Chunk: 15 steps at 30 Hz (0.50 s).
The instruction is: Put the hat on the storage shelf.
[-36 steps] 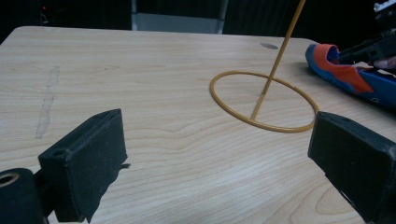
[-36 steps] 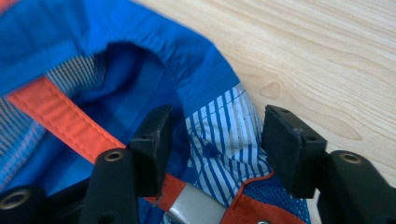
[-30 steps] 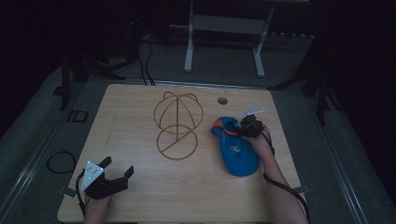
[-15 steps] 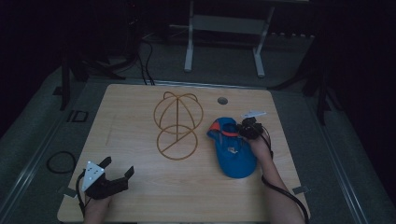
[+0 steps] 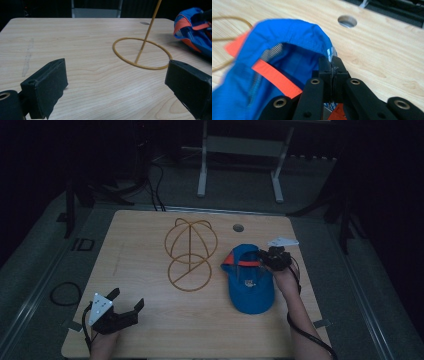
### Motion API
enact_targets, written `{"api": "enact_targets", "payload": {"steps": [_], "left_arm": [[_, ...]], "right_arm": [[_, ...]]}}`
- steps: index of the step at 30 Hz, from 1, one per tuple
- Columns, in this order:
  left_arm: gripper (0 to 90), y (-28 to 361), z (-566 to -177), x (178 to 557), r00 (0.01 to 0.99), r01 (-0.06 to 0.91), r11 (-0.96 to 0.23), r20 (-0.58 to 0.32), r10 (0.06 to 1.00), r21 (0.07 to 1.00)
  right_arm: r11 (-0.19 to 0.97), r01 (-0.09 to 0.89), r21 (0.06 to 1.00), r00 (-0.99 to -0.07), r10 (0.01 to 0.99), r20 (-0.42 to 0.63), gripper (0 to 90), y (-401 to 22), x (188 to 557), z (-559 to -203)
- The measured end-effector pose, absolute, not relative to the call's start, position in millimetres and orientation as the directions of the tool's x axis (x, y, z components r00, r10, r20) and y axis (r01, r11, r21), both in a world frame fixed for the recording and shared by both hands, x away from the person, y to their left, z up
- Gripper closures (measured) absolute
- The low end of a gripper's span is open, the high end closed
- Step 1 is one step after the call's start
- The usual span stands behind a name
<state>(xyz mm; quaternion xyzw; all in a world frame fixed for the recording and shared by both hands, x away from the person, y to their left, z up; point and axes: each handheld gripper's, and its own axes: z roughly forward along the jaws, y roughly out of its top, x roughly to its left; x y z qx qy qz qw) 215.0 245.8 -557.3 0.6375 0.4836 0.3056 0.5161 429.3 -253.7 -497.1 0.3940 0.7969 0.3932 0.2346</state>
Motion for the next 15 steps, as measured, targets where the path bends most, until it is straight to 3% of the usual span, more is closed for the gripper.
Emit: {"api": "enact_targets", "payload": {"steps": [15], "left_arm": [[4.5,240,-552,216,0.356,0.314,-0.014,-0.104,0.929,0.949]], "right_arm": [[0.333,0.315,0.889,-0.591,0.802,-0.091,88.7,-260,381,-431]]}}
